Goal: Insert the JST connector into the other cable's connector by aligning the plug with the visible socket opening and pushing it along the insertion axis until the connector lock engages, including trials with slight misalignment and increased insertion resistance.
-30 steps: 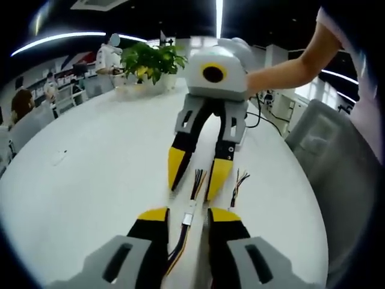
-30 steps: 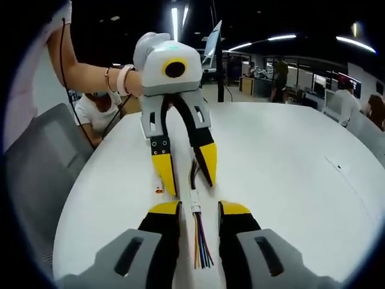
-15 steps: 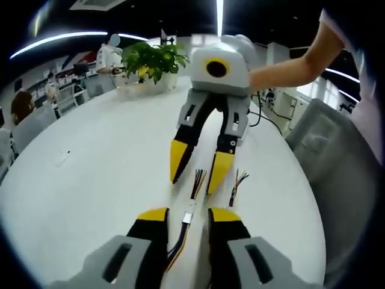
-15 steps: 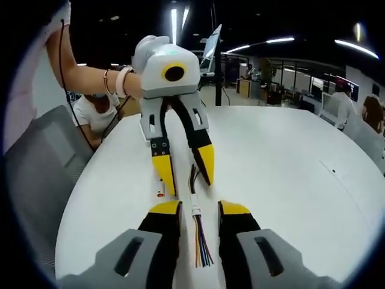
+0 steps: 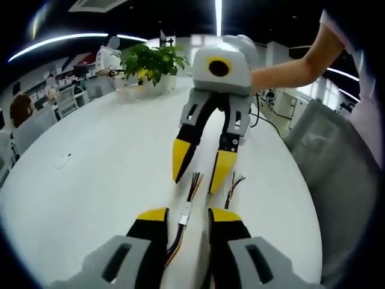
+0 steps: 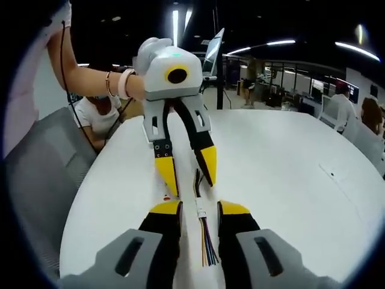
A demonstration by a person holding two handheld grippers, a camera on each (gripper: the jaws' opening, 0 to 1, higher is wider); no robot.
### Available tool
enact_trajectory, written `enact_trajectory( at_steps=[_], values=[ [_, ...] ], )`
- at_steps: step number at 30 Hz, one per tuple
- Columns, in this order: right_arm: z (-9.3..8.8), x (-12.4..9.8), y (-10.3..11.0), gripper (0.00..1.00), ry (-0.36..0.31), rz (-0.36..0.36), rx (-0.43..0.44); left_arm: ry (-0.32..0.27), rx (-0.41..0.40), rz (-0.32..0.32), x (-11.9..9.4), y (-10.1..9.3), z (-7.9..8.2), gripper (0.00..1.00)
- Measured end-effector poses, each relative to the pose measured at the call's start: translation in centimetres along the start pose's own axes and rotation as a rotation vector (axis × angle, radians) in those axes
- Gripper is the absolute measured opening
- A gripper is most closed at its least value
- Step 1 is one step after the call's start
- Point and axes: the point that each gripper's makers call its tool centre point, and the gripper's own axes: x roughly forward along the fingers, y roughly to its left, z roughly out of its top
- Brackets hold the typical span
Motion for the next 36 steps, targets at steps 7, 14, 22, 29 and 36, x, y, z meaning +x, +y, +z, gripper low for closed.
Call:
enact_trajectory(
  at_steps=[7,14,22,29,36],
  values=[
    [0.3,-0.3,0.3,0.2,-0.003,-0.001,-0.004,0.005,0.007,-0.001,-0.2,-0.4,0.1,0.2],
    [0.4,-0.7,0.6,0.2,-0.004,-0.006,-0.004,0.002,0.011,0.004,-0.5,-0.6,0.4,0.2],
    [0.7,-0.7,0.9,0.2,-0.017,-0.012,-0.01,0.014,0.012,0.015,-0.8,-1.0,0.1,0.19],
    [0.7,-0.9,1.3,0.19,-0.017,-0.013,-0.005,0.031,0.016,0.008,-1.0,-1.6,-0.3,0.2],
    [0.3,-0.9,1.7,0.2,-0.019,-0.01,0.01,0.019,-0.003,-0.001,-1.1,-2.2,-0.8,0.2]
  ],
)
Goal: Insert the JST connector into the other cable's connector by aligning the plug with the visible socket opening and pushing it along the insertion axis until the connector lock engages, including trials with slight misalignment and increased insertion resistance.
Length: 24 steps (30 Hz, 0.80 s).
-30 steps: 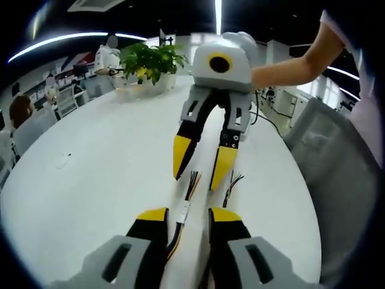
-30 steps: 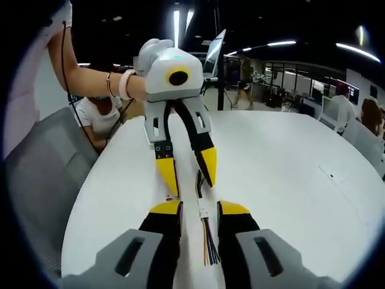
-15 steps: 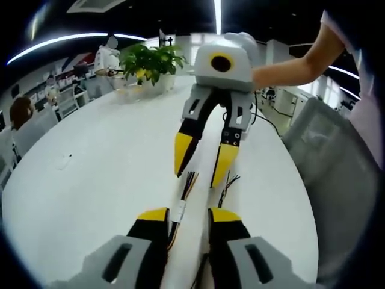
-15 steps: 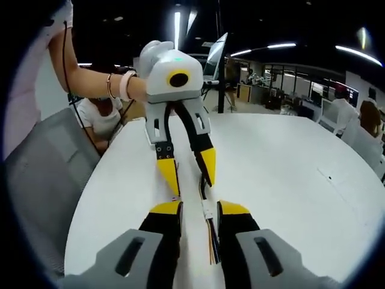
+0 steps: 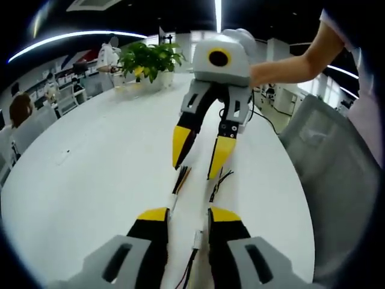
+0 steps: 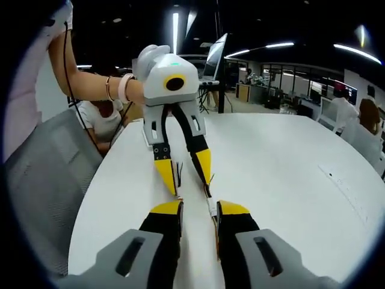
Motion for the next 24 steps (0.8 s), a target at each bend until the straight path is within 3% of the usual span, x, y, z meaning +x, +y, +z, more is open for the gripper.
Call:
enact_trajectory(
  at_steps=[4,24],
  values=[
    [-0.5,0.1,0.5,0.19,0.011,0.008,0.034,-0.01,-0.015,-0.002,0.0,-0.3,-0.2,0.2],
    [-0.9,0.7,2.1,0.18,0.0,0.036,0.027,-0.035,-0.045,-0.006,-0.1,-1.5,-1.0,0.2]
  ],
)
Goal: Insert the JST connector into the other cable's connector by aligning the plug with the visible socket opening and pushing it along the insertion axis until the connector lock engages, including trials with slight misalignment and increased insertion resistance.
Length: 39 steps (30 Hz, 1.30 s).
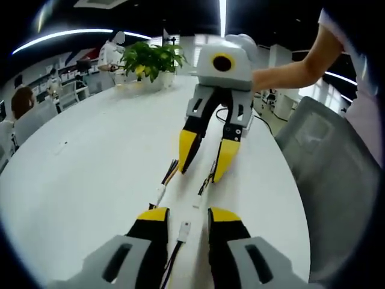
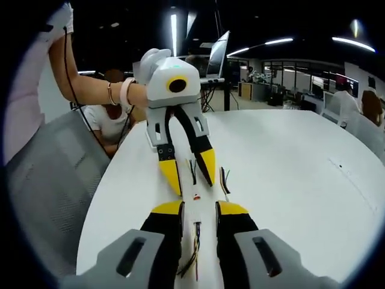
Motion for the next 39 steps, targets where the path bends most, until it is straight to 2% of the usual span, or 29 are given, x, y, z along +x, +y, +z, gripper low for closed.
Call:
enact_trajectory(
  at_steps=[3,10,24,39],
  values=[
    [-0.6,0.0,0.3,0.18,0.016,0.004,-0.022,0.003,-0.007,0.002,0.0,-0.2,-0.4,0.2],
    [-1.8,0.3,0.3,0.18,0.018,0.012,-0.002,0.015,-0.022,-0.004,0.1,-0.5,-1.3,0.2],
    [-3.0,1.0,0.6,0.18,0.018,0.01,0.021,0.019,-0.024,-0.007,0.4,-0.4,-1.9,0.2],
    [-3.0,1.5,0.9,0.19,-0.001,-0.008,0.025,0.016,-0.015,-0.001,0.4,0.0,-2.5,0.19]
  ],
)
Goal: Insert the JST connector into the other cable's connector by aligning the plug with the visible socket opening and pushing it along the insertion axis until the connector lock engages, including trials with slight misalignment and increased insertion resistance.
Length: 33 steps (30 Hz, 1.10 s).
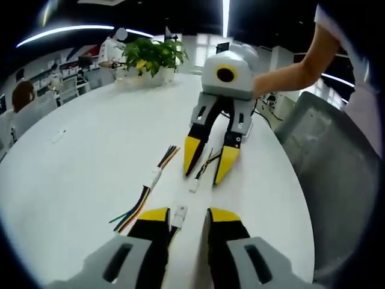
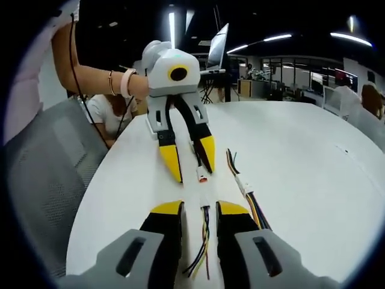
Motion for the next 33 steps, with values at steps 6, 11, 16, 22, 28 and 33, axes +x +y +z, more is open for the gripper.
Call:
enact_trajectory(
  at_steps=[6,11,16,22,28,33],
  values=[
    [0.06,0.12,-0.09,0.19,-0.006,-0.005,-0.007,-0.015,0.022,0.004,-0.13,0.22,-0.03,0.17],
    [0.04,0.1,-0.02,0.18,-0.013,-0.016,-0.008,-0.029,0.034,0.009,-0.26,0.37,-0.16,0.14],
    [0.03,0.18,0.06,0.17,-0.017,-0.023,-0.016,-0.031,0.032,0.012,-0.27,0.48,-0.32,0.14],
    [0.0,0.32,-0.1,0.13,-0.022,-0.037,-0.023,-0.048,0.032,0.026,-0.42,0.65,-0.39,0.12],
    [-0.33,0.42,-0.25,0.14,-0.016,-0.048,-0.025,-0.048,0.036,0.031,-0.41,0.7,-0.54,0.11],
    [-0.51,0.49,-0.18,0.12,-0.016,-0.057,-0.053,-0.053,0.055,0.038,-0.42,0.56,-0.6,0.09]
  ],
)
